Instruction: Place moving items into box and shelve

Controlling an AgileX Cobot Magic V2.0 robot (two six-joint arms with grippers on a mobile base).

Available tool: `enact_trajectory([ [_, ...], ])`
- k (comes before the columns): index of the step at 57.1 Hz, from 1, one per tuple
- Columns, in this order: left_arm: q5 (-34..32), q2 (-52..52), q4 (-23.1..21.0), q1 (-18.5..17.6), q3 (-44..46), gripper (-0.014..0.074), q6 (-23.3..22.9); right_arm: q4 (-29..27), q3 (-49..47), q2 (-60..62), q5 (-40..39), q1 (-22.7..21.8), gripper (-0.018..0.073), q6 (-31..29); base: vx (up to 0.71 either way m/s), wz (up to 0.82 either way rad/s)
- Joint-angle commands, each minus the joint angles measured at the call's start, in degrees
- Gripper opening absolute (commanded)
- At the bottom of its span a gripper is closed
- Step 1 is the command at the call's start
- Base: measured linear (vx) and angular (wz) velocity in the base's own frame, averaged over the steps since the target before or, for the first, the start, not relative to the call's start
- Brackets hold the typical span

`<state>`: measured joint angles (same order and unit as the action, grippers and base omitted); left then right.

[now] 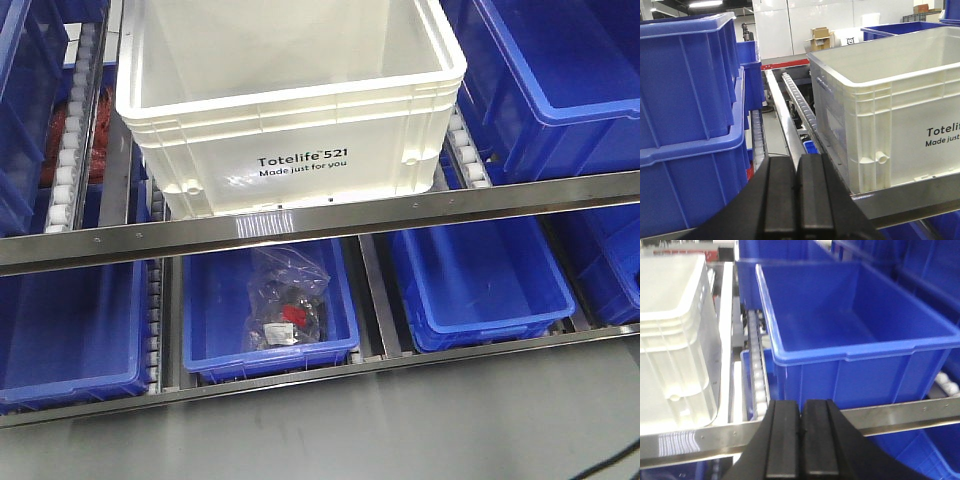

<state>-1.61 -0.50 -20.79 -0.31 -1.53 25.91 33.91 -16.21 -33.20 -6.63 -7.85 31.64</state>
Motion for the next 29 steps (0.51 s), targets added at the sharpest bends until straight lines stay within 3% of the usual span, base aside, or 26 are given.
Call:
enact_trajectory([
  [1,-4.4,-0.7,-0.4,0.0,0.6,0.0002,-0.4,-0.4,-1.6,3.0,1.0,0.1,-0.0004,-0.6,0.00,0.00],
  [8,-4.4,-0.7,-0.4,0.0,0.6,0.0002,-0.4,-0.4,-0.9,7.1,2.8,0.6,-0.0004,-0.5,0.00,0.00],
  [22,-4.4,-0.7,-0.4,0.0,0.6,0.0002,-0.4,-1.7,6.7,15.0,-1.3,7.9,-0.0004,1.8,0.00,0.00],
  [29,-4.4,-0.7,-0.4,0.0,0.6,0.0002,-0.4,-1.7,10.2,17.1,-1.8,7.9,-0.0004,3.7,0.00,0.00],
])
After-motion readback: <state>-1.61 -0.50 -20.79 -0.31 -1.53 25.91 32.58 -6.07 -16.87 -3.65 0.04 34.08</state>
